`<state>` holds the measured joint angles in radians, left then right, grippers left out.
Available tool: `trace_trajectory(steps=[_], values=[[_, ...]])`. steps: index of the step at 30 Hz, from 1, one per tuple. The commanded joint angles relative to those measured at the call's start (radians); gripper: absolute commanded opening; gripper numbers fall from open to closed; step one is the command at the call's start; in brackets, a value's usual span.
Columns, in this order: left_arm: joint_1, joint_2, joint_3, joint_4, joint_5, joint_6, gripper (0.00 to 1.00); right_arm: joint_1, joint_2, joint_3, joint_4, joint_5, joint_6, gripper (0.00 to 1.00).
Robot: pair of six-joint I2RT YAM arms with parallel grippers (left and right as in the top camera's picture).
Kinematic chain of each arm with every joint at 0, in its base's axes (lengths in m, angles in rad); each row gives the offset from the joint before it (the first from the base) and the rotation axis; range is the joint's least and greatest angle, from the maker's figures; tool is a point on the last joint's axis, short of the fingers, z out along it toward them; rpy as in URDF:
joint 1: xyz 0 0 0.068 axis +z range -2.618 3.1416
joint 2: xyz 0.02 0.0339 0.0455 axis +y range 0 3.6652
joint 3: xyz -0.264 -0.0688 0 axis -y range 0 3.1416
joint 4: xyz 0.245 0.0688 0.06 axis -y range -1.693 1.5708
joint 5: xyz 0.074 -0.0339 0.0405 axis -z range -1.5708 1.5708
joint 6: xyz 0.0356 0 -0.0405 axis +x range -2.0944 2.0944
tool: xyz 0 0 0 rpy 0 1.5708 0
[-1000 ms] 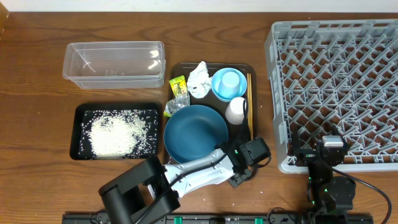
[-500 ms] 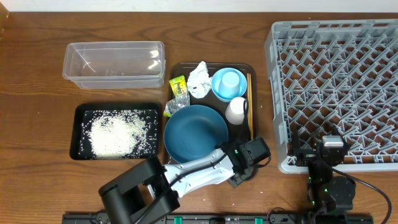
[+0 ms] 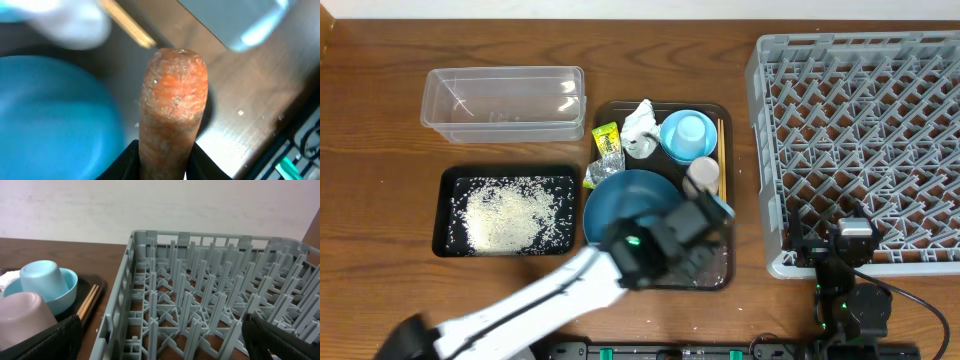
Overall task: Sort waste into correct bins and load items into the dishwasher rack
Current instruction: 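Carry the carrot left and drop it onto the black tray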
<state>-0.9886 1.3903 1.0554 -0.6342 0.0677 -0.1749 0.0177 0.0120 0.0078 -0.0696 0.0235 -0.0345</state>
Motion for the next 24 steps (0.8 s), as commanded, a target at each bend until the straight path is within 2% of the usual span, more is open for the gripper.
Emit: trace_trajectory(steps=[1, 7, 14, 18, 24], values=[[0.133, -0.106, 0.025, -0.043, -0.061, -0.014, 0.28, -0.011, -0.003, -0.003, -0.002, 0.006, -0.008, 0.99], [0.487, -0.176, 0.024, -0.119, -0.087, -0.027, 0.28, -0.011, -0.003, -0.003, -0.002, 0.006, -0.008, 0.99], [0.859, -0.096, -0.01, -0.125, -0.078, -0.185, 0.28, -0.011, -0.003, -0.003, -0.002, 0.006, -0.008, 0.99], [0.97, -0.017, -0.011, -0.122, -0.076, -0.276, 0.29, -0.011, -0.003, -0.003, -0.002, 0.006, -0.008, 0.99], [1.051, 0.114, -0.011, -0.11, -0.076, -0.43, 0.28, -0.011, -0.003, -0.003, -0.002, 0.006, -0.008, 0.99]])
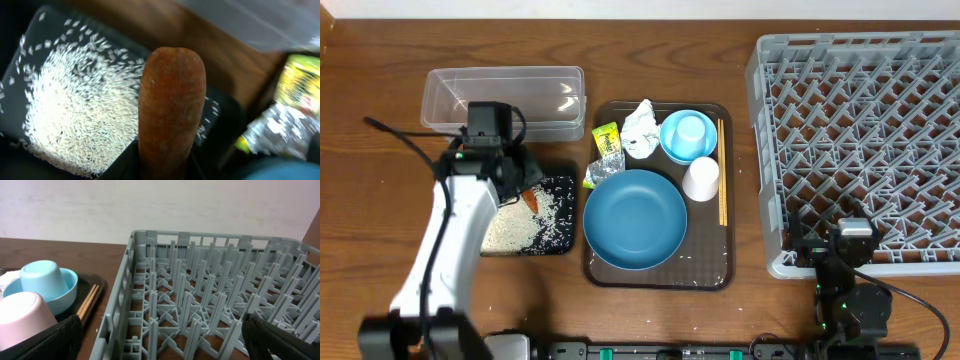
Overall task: Sort waste into correct bins and load items into the dishwasher rack
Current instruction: 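Carry the carrot left and drop it onto the black tray, then move the left gripper back over the brown tray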
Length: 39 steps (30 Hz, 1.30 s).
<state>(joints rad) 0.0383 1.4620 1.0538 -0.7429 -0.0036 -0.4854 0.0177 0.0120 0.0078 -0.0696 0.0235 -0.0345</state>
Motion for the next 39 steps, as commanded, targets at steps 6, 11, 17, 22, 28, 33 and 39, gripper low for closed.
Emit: trace_trajectory(steps=[6, 11, 17, 22, 28, 33, 39], values=[[0.045, 0.117, -0.01, -0.016, -0.006, -0.172, 0.28, -0.011, -0.003, -0.003, -0.002, 0.006, -0.008, 0.99], [0.059, 0.123, -0.01, -0.027, -0.006, -0.202, 0.29, -0.011, -0.003, -0.003, -0.002, 0.006, -0.008, 0.99], [0.059, 0.123, -0.01, -0.039, -0.013, -0.201, 0.44, -0.011, -0.003, -0.003, -0.002, 0.006, -0.008, 0.99], [0.059, 0.123, -0.01, -0.046, -0.014, -0.201, 0.45, -0.011, -0.003, -0.003, -0.002, 0.006, -0.008, 0.99], [0.059, 0.119, -0.008, -0.056, -0.013, -0.185, 0.44, -0.011, -0.003, -0.003, -0.002, 0.006, -0.008, 0.99], [0.058, 0.056, 0.027, -0.106, 0.063, -0.12, 0.43, -0.011, -0.003, -0.003, -0.002, 0.006, -0.008, 0.99], [0.047, -0.156, 0.045, -0.116, 0.256, -0.084, 0.44, -0.011, -0.003, -0.003, -0.002, 0.006, -0.008, 0.99]])
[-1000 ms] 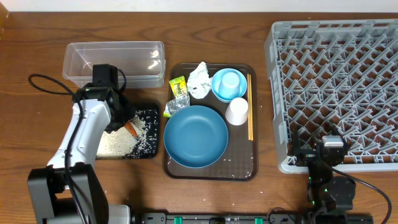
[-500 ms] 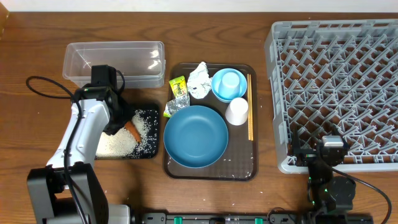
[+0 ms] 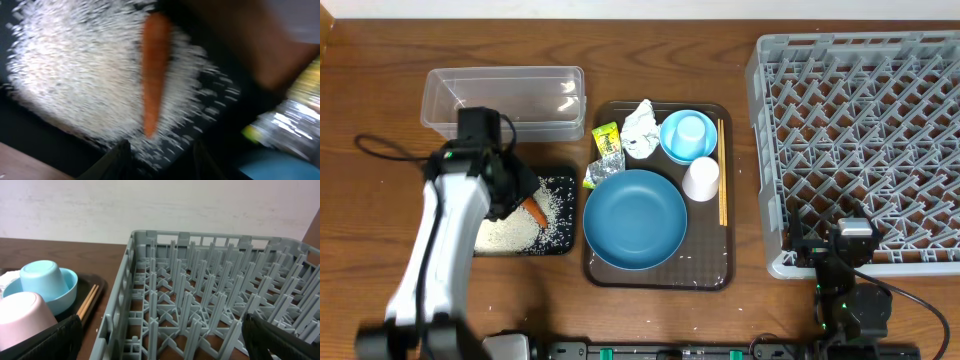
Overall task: Sort waste into correct bins and load items into the dishwasher rack
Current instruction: 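Move the left gripper back over the brown tray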
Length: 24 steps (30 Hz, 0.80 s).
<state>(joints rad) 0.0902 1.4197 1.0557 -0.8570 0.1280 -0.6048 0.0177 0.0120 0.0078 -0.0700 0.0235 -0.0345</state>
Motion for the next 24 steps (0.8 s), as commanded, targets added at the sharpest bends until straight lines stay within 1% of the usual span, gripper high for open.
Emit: trace_trajectory(steps=[1, 4, 6, 8, 12, 16, 22, 24], values=[[-0.011, -0.151, 0.043, -0.002, 0.149, 0.036, 0.44, -0.011, -0.003, -0.003, -0.002, 0.006, -0.008, 0.99], [-0.056, -0.26, 0.043, 0.014, 0.222, 0.047, 0.46, -0.011, -0.003, -0.003, -0.002, 0.006, -0.008, 0.99], [-0.102, -0.307, 0.043, 0.032, 0.261, 0.089, 0.53, -0.011, -0.003, -0.003, -0.002, 0.006, -0.008, 0.99], [-0.166, -0.344, 0.043, 0.037, 0.265, 0.114, 0.6, -0.011, -0.003, -0.003, -0.002, 0.006, -0.008, 0.99], [-0.288, -0.362, 0.043, 0.055, 0.266, 0.154, 0.74, -0.011, -0.003, -0.003, -0.002, 0.006, -0.008, 0.99], [-0.42, -0.331, 0.043, 0.05, 0.265, 0.248, 0.77, -0.011, -0.003, -0.003, -0.002, 0.006, -0.008, 0.99], [-0.597, -0.224, 0.043, 0.02, 0.255, 0.284, 0.77, -0.011, -0.003, -0.003, -0.002, 0.006, -0.008, 0.99], [-0.655, -0.191, 0.043, 0.012, 0.19, 0.283, 0.78, -0.011, -0.003, -0.003, -0.002, 0.006, -0.008, 0.99]])
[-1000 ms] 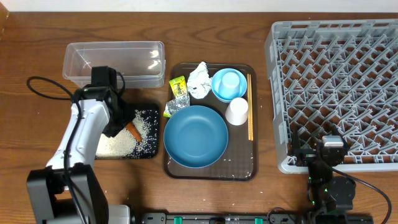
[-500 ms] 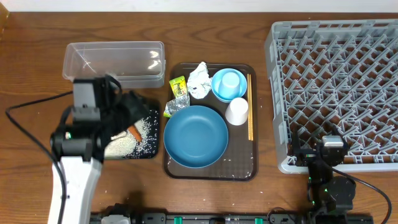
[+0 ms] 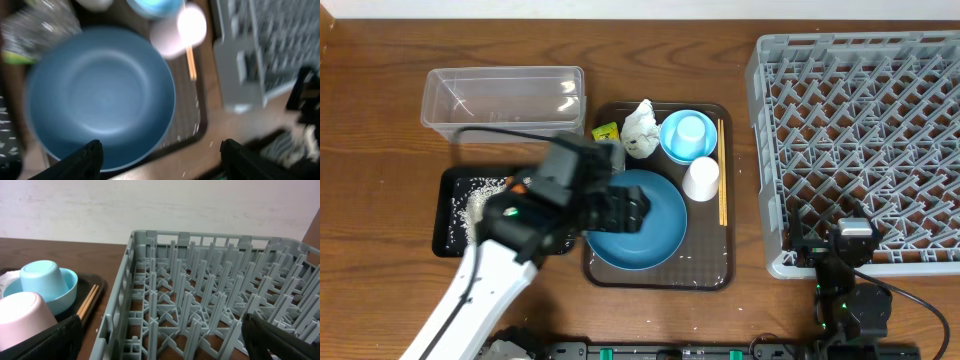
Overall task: Sort waste into correct bins and load items into the dishwasher rack
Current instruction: 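Move the left gripper back over the brown tray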
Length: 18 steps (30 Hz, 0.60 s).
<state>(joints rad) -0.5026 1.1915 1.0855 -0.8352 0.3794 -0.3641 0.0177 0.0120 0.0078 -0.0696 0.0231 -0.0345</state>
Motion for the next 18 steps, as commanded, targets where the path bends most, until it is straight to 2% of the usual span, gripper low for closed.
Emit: trace_trajectory(steps=[1, 3, 8, 12, 16, 18], values=[[-0.092, 0.05, 0.013, -0.011, -0.1, 0.042, 0.78, -0.011, -0.003, -0.003, -0.002, 0.006, -0.008, 0.99], [-0.154, 0.073, 0.013, -0.013, -0.187, 0.037, 0.78, -0.011, -0.003, -0.003, -0.002, 0.006, -0.008, 0.99], [-0.262, 0.096, 0.013, -0.014, -0.377, -0.072, 0.82, -0.011, -0.003, -0.003, -0.002, 0.006, -0.008, 0.99], [-0.274, 0.095, 0.013, -0.013, -0.396, -0.071, 0.82, -0.011, -0.003, -0.003, -0.002, 0.006, -0.008, 0.99], [-0.274, 0.095, 0.013, 0.02, -0.352, -0.112, 0.82, -0.011, -0.003, -0.003, -0.002, 0.007, -0.008, 0.99], [-0.274, 0.095, 0.013, 0.055, -0.331, -0.129, 0.87, -0.011, -0.003, -0.003, -0.002, 0.006, -0.008, 0.99]])
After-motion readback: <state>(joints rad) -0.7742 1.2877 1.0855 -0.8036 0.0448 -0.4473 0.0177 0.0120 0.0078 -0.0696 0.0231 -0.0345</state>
